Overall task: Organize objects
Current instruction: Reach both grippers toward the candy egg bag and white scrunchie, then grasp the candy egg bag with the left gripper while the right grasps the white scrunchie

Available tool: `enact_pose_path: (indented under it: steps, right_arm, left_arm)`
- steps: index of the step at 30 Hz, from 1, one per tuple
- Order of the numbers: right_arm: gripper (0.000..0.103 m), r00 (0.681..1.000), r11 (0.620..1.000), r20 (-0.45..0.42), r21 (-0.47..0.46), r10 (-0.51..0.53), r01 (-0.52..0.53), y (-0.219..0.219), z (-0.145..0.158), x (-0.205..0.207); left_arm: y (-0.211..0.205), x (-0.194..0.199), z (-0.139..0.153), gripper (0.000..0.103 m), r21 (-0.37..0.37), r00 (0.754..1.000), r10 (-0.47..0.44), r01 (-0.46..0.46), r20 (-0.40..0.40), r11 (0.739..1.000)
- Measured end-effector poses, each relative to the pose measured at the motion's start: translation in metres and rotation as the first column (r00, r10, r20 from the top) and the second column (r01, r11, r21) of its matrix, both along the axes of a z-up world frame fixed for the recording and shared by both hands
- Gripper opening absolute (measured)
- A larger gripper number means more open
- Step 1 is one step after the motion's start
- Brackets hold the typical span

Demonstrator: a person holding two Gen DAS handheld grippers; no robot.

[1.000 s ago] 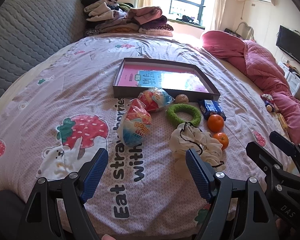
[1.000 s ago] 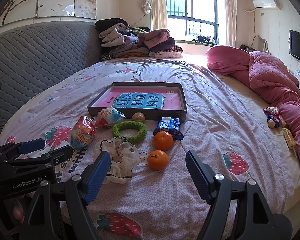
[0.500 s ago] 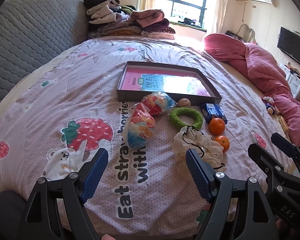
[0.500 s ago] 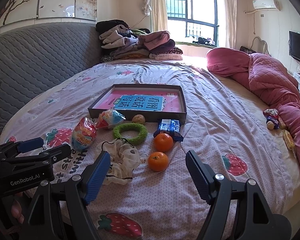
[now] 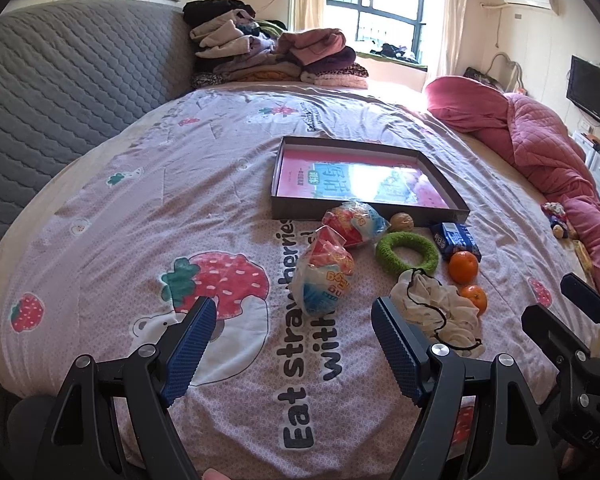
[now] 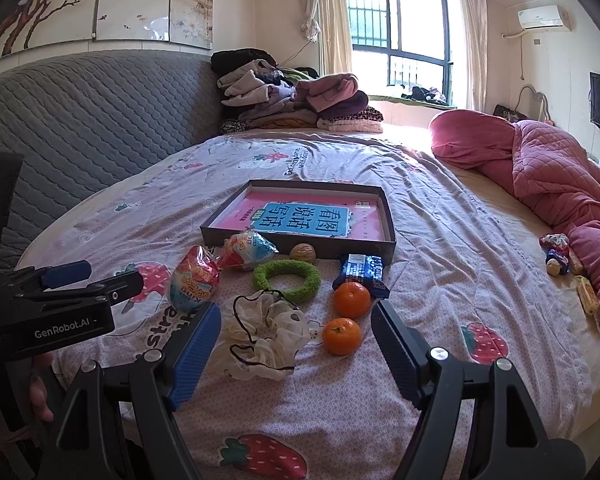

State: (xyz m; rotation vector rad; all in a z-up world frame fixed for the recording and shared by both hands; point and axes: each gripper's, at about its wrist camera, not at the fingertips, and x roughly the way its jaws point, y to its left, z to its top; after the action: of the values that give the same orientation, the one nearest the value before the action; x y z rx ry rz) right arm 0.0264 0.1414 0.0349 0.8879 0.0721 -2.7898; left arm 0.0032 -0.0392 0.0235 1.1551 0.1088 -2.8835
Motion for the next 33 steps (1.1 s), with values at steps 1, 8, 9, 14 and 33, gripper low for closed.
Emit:
enact_pose_path:
  steps: [1, 8, 9, 14, 33]
  right_arm:
    - [0.077, 1.0, 1.0, 0.003, 0.004, 0.008, -0.008, -0.002, -0.001, 0.0]
    - [0.077, 0.999, 0.999, 0.031, 0.029, 0.034, -0.035, -0.014, -0.011, -0.003]
    - [0.077, 0.999, 0.999, 0.035, 0.036, 0.038, -0.04, -0.015, -0.013, -0.003]
    - [0.077, 0.996, 0.995, 0.065, 0.067, 0.063, -0.067, -0.024, -0.025, -0.008]
    - [0.077, 0.987, 0.969, 0.13, 0.213, 0.099, -0.125, -0.057, -0.072, -0.039]
  left_arm:
    - [0.0, -0.001, -0.002, 0.081, -0.009, 1.0, -0.001, 0.001, 0.004, 1.0]
    - [0.0, -0.013, -0.015, 0.081, -0.016, 0.999, -0.009, 0.01, 0.045, 1.0]
    - [-0.001, -0.015, -0.017, 0.081, -0.014, 0.999, -0.01, 0.01, 0.053, 1.0]
    - [0.001, -0.027, -0.026, 0.081, -0.034, 0.998, -0.021, 0.023, 0.066, 0.999]
    - [0.011, -0.084, -0.058, 0.081, 0.008, 0.982, -0.1, 0.1, 0.16, 0.995]
